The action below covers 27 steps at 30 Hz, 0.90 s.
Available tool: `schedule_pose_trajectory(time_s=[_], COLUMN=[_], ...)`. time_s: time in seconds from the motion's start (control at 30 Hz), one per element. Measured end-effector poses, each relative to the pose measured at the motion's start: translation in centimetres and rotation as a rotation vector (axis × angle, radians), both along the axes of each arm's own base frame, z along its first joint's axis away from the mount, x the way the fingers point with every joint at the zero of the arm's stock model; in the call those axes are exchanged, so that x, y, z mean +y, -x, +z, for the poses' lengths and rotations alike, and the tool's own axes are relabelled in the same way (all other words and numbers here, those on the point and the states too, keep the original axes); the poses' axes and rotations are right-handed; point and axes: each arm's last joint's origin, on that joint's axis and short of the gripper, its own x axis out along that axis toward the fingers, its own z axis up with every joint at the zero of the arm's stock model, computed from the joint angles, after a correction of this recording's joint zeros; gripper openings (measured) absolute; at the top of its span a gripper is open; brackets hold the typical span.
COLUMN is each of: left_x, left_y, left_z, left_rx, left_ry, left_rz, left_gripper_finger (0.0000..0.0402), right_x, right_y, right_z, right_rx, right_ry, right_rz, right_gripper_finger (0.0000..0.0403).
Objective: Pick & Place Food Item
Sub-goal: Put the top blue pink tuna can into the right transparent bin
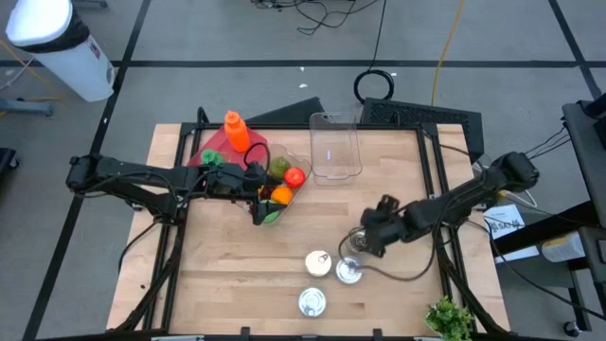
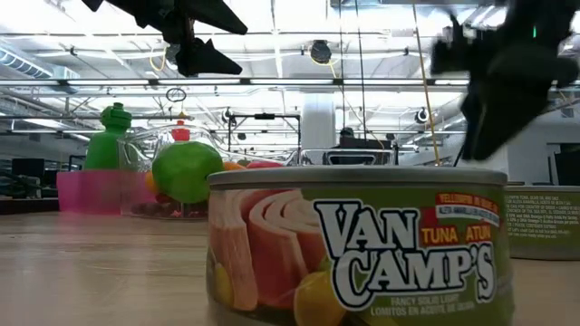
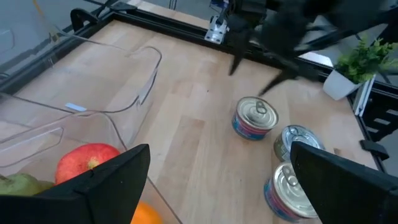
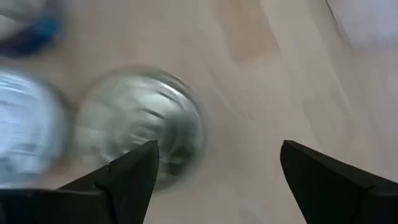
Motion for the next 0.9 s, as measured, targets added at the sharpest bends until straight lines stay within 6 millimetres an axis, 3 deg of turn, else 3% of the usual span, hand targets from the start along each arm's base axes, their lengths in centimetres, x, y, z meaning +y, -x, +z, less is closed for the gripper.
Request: schedule_pose_trajectory(time_s=[0.23, 0.53, 0.9], left_x=[0.0, 0.0, 0.0], left_y=[0.0, 0.0, 0.0], left_z=[0.0, 0.0, 0.0], left_rx=[0.003, 0.003, 0.004], left_ry=[-0.044, -0.046, -0.045], left_rz=[-0.005, -0.002, -0.002], left_gripper_finger=[0.0399, 0.0400, 0.0400], right_x=[-3.1, -4.5, -6.1], right_y=[2.5, 3.2, 3.4], right_z=[-3.2, -3.1, -5.0], right_rx=[-0.022, -0.007, 0.175], right_ry=[-0.123, -0.124, -0.053], right_rz=[-0.138, -0.147, -0.287], right_gripper_finger=[0.0318, 0.0318, 0.0318])
